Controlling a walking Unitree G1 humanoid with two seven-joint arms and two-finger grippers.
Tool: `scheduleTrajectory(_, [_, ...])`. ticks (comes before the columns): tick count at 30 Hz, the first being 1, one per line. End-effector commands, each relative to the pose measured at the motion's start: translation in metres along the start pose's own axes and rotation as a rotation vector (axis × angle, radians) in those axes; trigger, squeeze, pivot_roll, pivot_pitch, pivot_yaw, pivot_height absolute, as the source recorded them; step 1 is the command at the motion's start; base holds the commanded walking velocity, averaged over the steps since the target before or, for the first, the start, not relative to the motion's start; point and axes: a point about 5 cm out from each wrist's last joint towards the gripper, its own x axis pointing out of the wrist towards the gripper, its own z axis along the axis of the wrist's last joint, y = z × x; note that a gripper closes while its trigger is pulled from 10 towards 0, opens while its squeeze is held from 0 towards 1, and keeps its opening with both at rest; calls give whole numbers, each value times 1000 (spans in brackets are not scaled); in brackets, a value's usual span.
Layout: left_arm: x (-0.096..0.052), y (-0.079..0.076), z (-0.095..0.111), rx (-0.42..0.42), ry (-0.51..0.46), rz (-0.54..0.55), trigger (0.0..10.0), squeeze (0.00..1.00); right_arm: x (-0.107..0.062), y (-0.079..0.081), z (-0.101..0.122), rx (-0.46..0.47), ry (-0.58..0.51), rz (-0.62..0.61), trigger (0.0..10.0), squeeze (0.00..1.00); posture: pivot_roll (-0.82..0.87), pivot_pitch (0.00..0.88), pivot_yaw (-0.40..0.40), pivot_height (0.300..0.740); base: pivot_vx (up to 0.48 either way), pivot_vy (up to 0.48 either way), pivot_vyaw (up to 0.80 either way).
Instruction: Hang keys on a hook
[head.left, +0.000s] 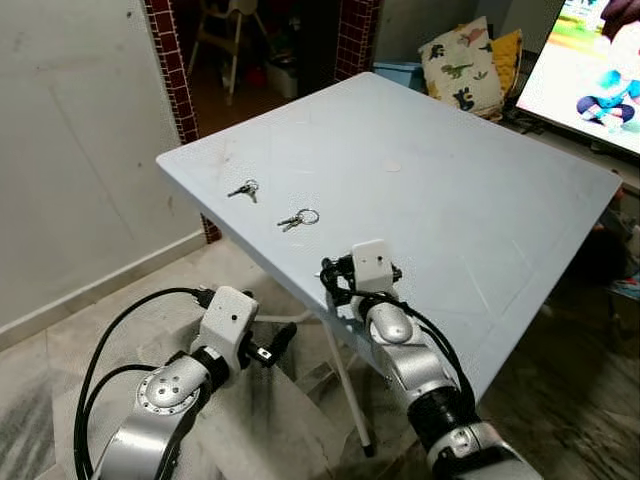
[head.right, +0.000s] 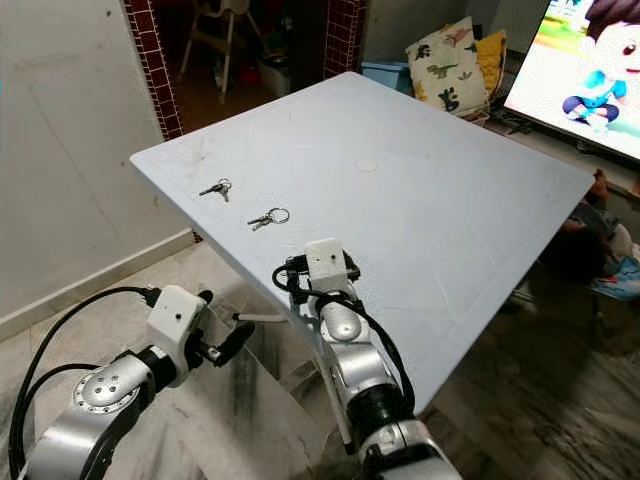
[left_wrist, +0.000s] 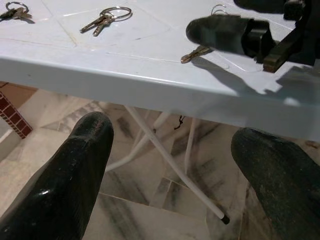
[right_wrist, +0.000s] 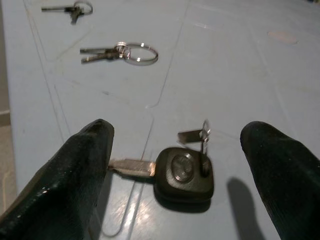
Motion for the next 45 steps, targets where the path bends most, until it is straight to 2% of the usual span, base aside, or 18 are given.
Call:
scheduleTrajectory(1, [-1, -2, 5, 14, -11, -25, 10000, 0, 2, 1, -2, 19, 25, 10, 0, 0, 186, 16, -53, 740, 0, 0, 0])
scheduleTrajectory(12, [0, -10, 9, 25, -26, -54, 10000, 0, 5, -2, -8, 62, 56, 11, 0, 0, 186, 32, -49, 740, 0, 0, 0])
scheduleTrajectory(38, [1, -8, 9, 35, -20, -51, 10000, 0, 7, -5, -9, 94, 44, -24, 0, 0, 191, 35, -40, 740, 0, 0, 0])
scheduleTrajectory(45, [4, -9, 12, 35, -33, -48, 10000, 0, 7, -10, -7, 103, 24, -52, 0, 0, 186, 36, -40, 740, 0, 0, 0])
